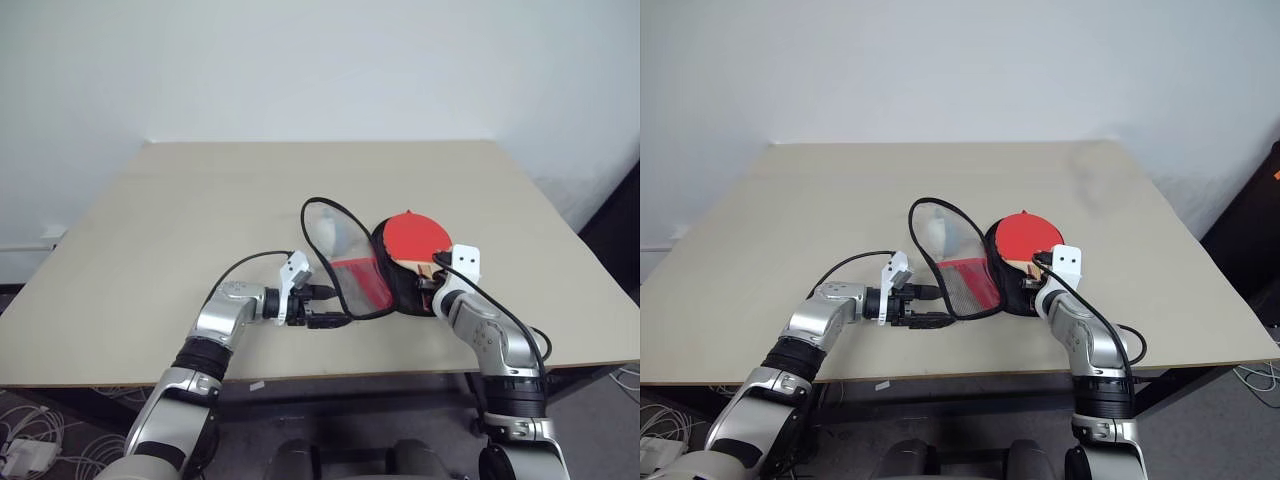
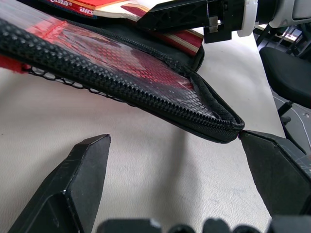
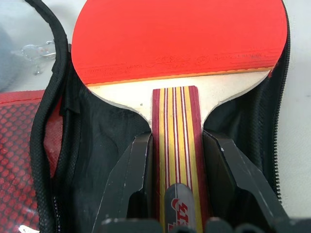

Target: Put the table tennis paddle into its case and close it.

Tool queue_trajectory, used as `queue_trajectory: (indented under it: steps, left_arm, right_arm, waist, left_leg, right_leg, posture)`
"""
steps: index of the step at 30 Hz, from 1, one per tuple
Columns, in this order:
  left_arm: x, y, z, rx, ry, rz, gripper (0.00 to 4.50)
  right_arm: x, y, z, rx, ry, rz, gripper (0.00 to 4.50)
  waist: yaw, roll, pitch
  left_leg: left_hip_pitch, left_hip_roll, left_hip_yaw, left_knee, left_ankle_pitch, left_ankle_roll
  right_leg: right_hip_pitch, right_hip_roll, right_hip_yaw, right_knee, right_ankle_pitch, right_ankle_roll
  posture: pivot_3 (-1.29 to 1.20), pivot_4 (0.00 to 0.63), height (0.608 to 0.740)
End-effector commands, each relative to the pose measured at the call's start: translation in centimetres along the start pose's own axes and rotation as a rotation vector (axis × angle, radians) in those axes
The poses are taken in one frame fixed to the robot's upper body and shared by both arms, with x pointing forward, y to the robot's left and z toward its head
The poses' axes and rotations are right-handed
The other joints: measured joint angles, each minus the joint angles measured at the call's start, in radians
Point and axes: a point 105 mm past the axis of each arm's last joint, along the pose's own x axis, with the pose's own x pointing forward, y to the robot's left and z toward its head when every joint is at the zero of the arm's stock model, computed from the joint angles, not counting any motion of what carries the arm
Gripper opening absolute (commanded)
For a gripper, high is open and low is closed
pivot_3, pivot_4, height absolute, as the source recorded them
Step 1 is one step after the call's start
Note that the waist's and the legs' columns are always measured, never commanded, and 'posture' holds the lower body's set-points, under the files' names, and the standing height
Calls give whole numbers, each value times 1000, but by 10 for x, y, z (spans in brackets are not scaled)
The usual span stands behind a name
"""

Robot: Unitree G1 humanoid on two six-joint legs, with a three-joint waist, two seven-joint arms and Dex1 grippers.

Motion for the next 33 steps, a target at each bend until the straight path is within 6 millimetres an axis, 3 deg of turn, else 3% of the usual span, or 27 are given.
queue_trajectory:
  steps: [1,10,19,23,28,33]
  left_arm:
    - [1,1,16,52,-26,-3,4500]
    - [1,2,16,53,-30,6,4500]
    - [0,5,20,55,-40,15,4500]
    - [1,6,30,60,-73,13,4500]
    - [0,8,43,62,-101,12,4500]
    - [6,7,57,58,-138,-21,4500]
  right_arm:
    - [3,4,4,-33,-8,11,1142]
    - [5,16,-10,-61,38,50,1142]
    - [2,8,0,-52,14,45,4132]
    - [-15,3,19,-78,-71,66,4132]
    - [-62,0,47,-159,-195,174,4132]
    - [-102,0,71,-211,-337,277,4132]
  waist:
    - [0,0,0]
    - [0,-1,0]
    - [3,-1,0]
    - [4,-1,0]
    - [4,0,0]
    - [4,0,1]
  left_leg:
    - [0,0,0,0,0,0]
    - [0,0,0,0,0,0]
    - [0,0,0,0,0,0]
    - [-2,0,0,0,0,0]
    - [-13,0,-1,3,0,0]
    - [-13,0,-2,2,0,0]
  right_leg:
    - [0,0,0,0,0,0]
    - [0,0,0,0,0,0]
    - [0,0,0,0,0,0]
    - [0,-1,-1,-1,0,0]
    - [-11,0,-1,1,0,0]
    - [-11,0,-1,1,0,0]
  posture:
    - [0,0,728]
    - [0,0,728]
    - [0,0,728]
    - [0,0,728]
    - [0,0,728]
    - [0,0,728]
